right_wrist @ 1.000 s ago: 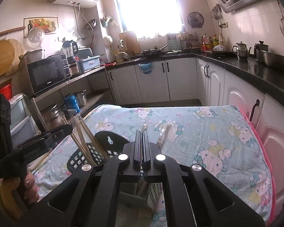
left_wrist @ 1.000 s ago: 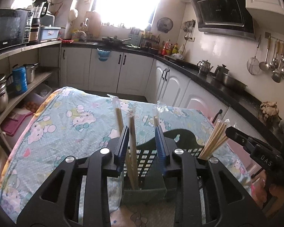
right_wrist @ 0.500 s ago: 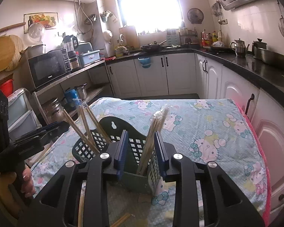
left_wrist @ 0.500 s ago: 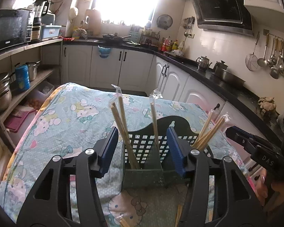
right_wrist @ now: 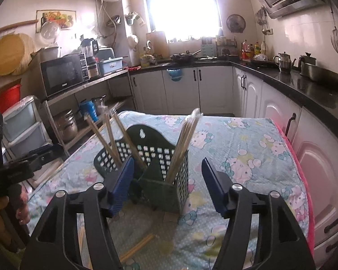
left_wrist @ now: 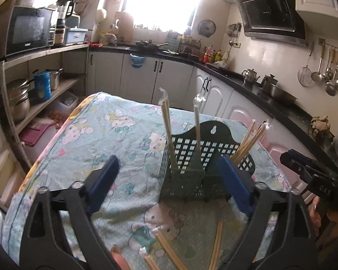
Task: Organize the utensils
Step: 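Move both tools back over the chopsticks lying on the cloth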
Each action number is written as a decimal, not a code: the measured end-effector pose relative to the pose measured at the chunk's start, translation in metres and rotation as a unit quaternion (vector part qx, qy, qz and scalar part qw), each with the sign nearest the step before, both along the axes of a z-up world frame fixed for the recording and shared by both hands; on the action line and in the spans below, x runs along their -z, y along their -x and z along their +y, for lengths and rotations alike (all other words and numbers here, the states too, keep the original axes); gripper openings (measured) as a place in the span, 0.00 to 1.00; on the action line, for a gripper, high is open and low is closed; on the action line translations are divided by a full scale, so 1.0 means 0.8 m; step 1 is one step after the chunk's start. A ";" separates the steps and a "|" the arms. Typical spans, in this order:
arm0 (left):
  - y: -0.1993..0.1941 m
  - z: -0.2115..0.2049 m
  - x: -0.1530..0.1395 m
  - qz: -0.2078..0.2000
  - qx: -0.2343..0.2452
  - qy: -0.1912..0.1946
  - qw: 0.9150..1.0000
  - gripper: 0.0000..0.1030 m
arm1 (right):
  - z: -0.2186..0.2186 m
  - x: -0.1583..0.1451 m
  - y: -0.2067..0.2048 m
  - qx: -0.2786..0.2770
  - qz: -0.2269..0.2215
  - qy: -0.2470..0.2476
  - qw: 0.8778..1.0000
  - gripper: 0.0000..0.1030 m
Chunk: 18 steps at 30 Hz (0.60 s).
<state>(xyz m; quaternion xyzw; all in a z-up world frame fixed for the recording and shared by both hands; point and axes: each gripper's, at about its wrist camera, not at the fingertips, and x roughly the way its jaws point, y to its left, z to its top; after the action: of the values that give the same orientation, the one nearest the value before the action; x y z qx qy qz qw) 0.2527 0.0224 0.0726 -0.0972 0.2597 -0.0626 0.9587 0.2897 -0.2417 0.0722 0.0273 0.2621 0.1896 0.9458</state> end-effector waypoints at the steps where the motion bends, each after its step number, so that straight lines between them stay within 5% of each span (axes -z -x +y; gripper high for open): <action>1: 0.005 0.001 0.002 0.001 -0.001 0.002 1.000 0.84 | 0.000 0.002 0.003 -0.001 0.002 0.000 1.000 0.63; 18: 0.055 0.010 0.032 0.025 -0.002 0.012 1.000 0.86 | 0.010 0.015 0.058 -0.019 0.018 0.024 0.999 0.67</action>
<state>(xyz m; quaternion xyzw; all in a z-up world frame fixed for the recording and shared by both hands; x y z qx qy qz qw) 0.2088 0.0300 0.0471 -0.1111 0.2828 -0.0612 0.9508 0.2432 -0.2338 0.0600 0.0031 0.2840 0.2004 0.9376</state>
